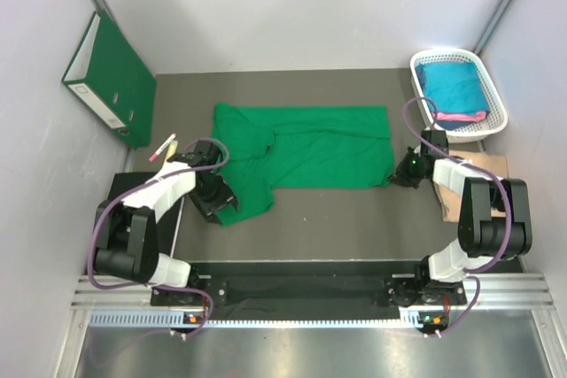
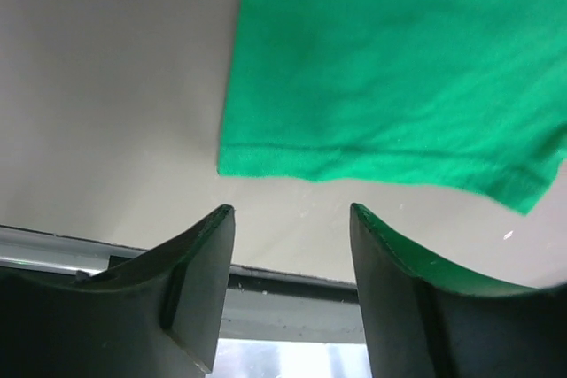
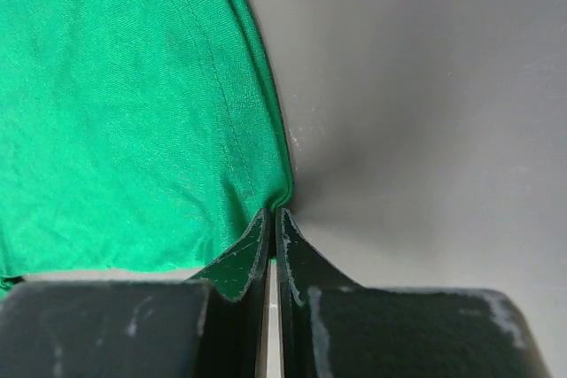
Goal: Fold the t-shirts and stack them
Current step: Grap the side of the flattened tshirt closest away from the robot with both arms
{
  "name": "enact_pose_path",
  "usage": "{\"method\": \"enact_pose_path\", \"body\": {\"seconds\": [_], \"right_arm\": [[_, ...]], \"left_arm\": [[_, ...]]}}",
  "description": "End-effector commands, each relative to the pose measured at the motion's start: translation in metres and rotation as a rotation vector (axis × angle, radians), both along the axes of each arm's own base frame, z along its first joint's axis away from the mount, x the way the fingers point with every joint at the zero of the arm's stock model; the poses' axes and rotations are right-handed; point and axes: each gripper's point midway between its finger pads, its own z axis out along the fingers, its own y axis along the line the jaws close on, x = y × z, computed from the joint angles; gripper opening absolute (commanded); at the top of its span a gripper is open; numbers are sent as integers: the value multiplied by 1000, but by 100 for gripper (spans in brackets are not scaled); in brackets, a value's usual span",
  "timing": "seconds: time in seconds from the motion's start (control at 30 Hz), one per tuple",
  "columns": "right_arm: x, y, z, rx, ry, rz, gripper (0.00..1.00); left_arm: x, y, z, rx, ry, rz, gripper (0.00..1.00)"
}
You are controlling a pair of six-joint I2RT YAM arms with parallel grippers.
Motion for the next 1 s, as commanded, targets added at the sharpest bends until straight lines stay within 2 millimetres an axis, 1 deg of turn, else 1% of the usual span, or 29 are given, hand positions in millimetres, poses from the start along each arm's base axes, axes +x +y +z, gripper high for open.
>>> {"method": "enact_pose_path", "body": {"seconds": [0.0, 0.17, 0.2, 0.23, 0.37, 0.53, 0.6, 0.63, 0.67, 0.7, 0.77, 0.83, 0.9, 0.93, 0.97], "right_arm": [[5, -1, 17, 11, -58, 15, 0], [7, -4, 17, 21, -62, 2, 1], [8, -6, 18, 26, -65, -3, 1], [8, -6, 18, 29, -65, -3, 1], [11, -9, 17, 43, -69, -14, 1], [14, -11, 16, 62, -69, -20, 1], [16, -12, 17, 66, -73, -19, 1], [17, -12, 17, 67, -74, -16, 1], [18, -11, 18, 69, -78, -14, 1], [19, -12, 19, 71, -80, -14, 1], [19, -11, 20, 75, -78, -12, 1], [19, -11, 23, 79, -84, -7, 1], [19, -10, 28, 81, -90, 1, 2], [20, -10, 32, 82, -98, 3, 2], [21, -9, 34, 83, -102, 7, 2]], "left_arm": [[6, 10, -2, 64, 20, 50, 60], [0, 14, -12, 96, 90, 59, 58], [-1, 15, -14, 101, 107, 64, 54], [-1, 15, -15, 102, 111, 64, 52], [1, 15, -20, 113, 134, 68, 51], [0, 16, -34, 129, 184, 63, 53], [0, 16, -40, 131, 194, 62, 35], [2, 16, -41, 130, 190, 61, 29], [3, 16, -42, 131, 192, 61, 6], [2, 16, -44, 133, 201, 59, 0], [5, 15, -40, 132, 197, 61, 0], [8, 14, -31, 127, 174, 59, 0], [14, 19, -18, 152, 127, 61, 0], [11, 21, -11, 157, 134, 56, 0], [13, 23, -2, 164, 107, 55, 0]]}}
